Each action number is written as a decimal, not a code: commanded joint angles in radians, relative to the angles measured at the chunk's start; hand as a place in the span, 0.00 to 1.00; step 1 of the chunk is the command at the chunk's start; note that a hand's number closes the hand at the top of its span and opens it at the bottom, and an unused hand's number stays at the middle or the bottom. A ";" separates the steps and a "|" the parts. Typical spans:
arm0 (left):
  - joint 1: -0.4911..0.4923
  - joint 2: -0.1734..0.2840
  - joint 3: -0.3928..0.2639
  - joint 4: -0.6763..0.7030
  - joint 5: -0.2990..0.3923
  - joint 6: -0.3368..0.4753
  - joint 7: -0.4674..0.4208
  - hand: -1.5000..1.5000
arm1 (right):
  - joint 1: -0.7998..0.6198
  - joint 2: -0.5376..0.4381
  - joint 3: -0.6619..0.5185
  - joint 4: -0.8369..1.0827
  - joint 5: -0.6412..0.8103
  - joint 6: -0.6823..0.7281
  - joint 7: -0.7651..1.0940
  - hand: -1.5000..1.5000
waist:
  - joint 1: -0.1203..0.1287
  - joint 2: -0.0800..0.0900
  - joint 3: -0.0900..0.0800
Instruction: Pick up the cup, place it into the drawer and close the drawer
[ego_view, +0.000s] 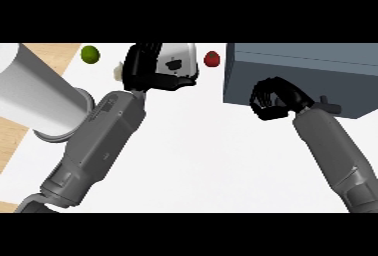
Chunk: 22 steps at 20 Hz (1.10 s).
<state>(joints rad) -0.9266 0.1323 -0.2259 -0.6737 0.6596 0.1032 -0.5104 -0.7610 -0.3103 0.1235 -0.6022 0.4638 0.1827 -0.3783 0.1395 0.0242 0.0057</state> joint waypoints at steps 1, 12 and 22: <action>0.053 0.024 -0.012 -0.033 0.000 -0.034 0.012 0.00 | -0.126 -0.064 -0.096 0.099 -0.025 -0.056 0.012 1.00 | 0.038 0.013 0.000; 0.093 0.054 -0.021 -0.072 0.006 -0.096 0.028 0.00 | -0.178 -0.136 -0.151 0.051 -0.102 0.048 0.046 1.00 | 0.072 0.022 -0.003; 0.109 0.057 -0.022 -0.096 0.016 -0.124 0.033 0.00 | -0.159 -0.181 -0.170 -0.014 -0.152 0.145 0.066 1.00 | 0.082 0.027 -0.004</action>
